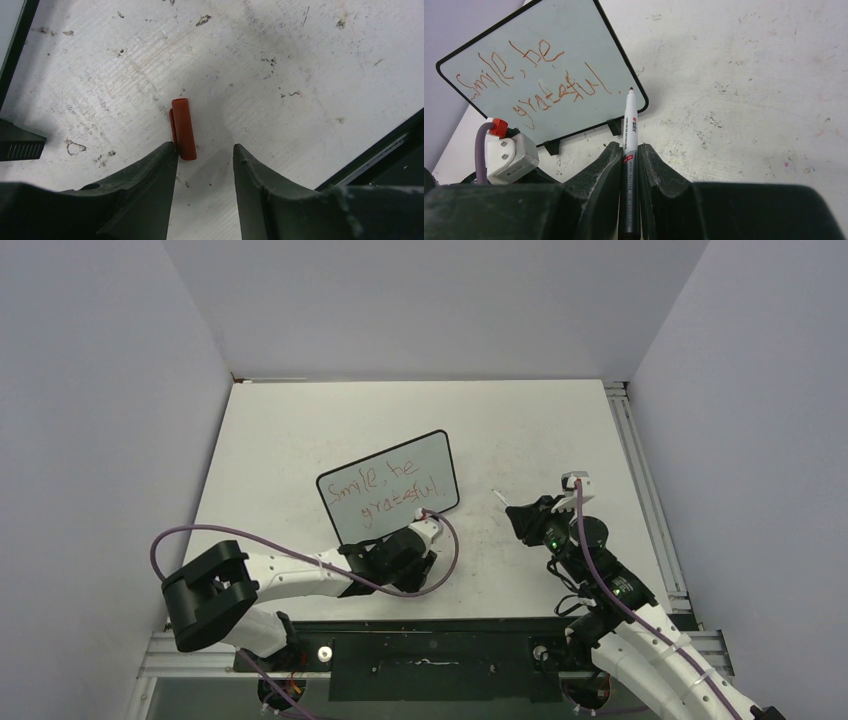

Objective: Write a sentence on the whiteboard
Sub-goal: Pick up the pen cap from the center of the board.

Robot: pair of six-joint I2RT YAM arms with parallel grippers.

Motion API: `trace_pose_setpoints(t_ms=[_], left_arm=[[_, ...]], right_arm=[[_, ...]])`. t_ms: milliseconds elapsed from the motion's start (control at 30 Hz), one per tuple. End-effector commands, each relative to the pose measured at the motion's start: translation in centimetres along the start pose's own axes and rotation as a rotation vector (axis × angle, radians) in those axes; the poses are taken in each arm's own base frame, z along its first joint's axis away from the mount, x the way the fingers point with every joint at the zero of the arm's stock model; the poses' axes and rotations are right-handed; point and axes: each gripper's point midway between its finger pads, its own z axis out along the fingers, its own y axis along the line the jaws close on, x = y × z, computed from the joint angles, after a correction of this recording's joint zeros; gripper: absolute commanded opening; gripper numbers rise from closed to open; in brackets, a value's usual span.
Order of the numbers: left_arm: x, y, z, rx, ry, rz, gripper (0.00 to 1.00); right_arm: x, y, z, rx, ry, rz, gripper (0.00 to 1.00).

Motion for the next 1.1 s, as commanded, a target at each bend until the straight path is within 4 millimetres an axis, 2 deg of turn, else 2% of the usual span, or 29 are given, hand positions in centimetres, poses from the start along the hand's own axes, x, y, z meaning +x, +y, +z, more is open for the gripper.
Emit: trace_pose_setpoints(t_ms=[0, 267, 333, 500, 633, 700, 800, 900, 1067], left_arm=[[-2.7, -0.3, 0.3, -0.023, -0.051, 0.008, 0.40], [-2.0, 0.6, 0.4, -0.070, -0.033, 0.003, 0.37], [-1.7, 0.7, 0.6, -0.078, -0.018, 0.001, 0.32], [-1.4, 0.5, 0.9, -0.068, -0.012, 0.003, 0.29], [-1.4, 0.6, 1.1, -0.079, -0.003, 0.008, 0.18], [-1.5, 0.9, 0.9, -0.098, -0.008, 0.009, 0.15], [-3.0, 1.1, 0.1, -0.114, -0.061, -0.003, 0.04], [-5.8, 1.0, -1.8, -0.114, -0.151, 0.012, 0.00], [-11.3, 0.8, -7.5, -0.099, -0.285, 0.119, 0.00]], right_arm=[[-1.4, 0.6, 0.0, -0.021, -0.060, 0.022, 0.05], [-1.2, 0.5, 0.1, -0.019, -0.056, 0.026, 0.05], [-1.2, 0.5, 0.2, -0.018, -0.055, 0.026, 0.05], [-1.0, 0.8, 0.1, -0.036, -0.046, 0.025, 0.05], [-1.0, 1.0, 0.1, -0.044, -0.042, 0.026, 0.05], [-1.1, 1.2, 0.1, -0.052, -0.040, 0.027, 0.05], [-1.5, 2.7, 0.0, -0.123, -0.031, 0.021, 0.05], [-1.9, 4.3, 0.1, -0.182, -0.002, 0.020, 0.05], [-1.9, 7.3, 0.7, -0.296, 0.130, 0.040, 0.05]])
